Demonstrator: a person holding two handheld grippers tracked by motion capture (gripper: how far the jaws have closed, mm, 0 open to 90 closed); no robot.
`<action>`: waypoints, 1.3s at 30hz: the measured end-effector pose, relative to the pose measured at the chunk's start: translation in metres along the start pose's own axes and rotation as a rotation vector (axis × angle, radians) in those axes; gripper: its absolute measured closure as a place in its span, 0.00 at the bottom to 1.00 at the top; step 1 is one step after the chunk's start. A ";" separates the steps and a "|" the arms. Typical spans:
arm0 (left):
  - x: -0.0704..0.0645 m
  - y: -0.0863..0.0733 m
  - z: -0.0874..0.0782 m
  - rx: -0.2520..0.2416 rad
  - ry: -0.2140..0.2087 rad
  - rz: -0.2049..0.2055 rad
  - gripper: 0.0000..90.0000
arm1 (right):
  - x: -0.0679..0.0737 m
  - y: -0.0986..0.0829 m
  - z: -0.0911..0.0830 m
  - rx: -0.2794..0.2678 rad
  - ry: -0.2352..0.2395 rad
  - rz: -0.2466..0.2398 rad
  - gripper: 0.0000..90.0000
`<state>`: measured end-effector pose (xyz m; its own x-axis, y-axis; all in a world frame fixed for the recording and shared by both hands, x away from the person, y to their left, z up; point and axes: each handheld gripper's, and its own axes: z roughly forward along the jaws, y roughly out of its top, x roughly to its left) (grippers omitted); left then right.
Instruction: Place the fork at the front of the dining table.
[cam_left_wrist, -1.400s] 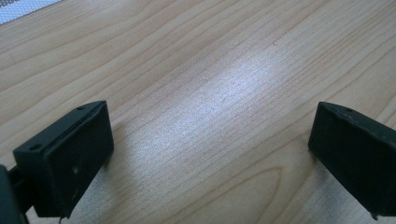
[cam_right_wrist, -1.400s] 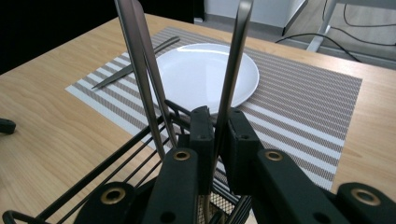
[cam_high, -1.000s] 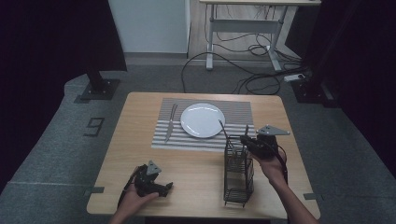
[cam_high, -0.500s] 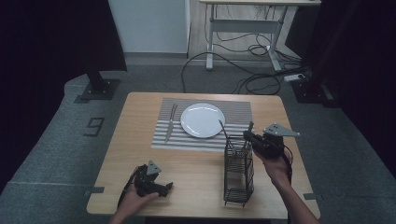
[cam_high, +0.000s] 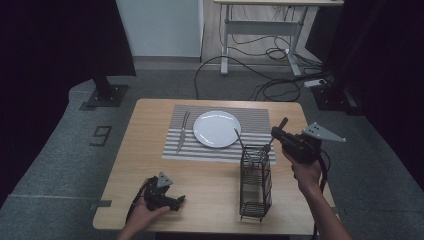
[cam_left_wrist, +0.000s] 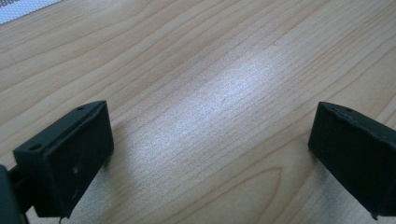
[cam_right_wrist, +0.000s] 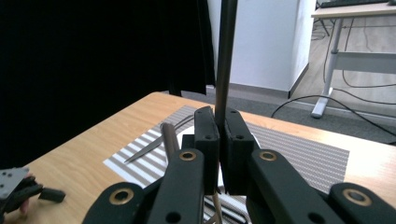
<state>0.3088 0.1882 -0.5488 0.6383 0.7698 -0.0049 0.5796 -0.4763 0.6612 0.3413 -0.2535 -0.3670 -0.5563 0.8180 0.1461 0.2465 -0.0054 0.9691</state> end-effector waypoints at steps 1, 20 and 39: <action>0.000 0.000 0.000 0.000 0.000 0.000 0.00 | -0.001 0.001 0.000 -0.002 -0.002 0.001 0.96; 0.000 0.000 0.000 0.000 0.000 0.000 0.00 | -0.015 0.011 0.010 -0.041 -0.066 -0.012 0.96; 0.000 0.000 0.000 -0.001 0.000 0.000 0.00 | -0.028 0.017 0.014 -0.097 -0.096 0.026 0.96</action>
<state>0.3088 0.1882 -0.5488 0.6381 0.7700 -0.0052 0.5795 -0.4757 0.6617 0.3724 -0.2685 -0.3572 -0.4710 0.8683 0.1559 0.1796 -0.0787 0.9806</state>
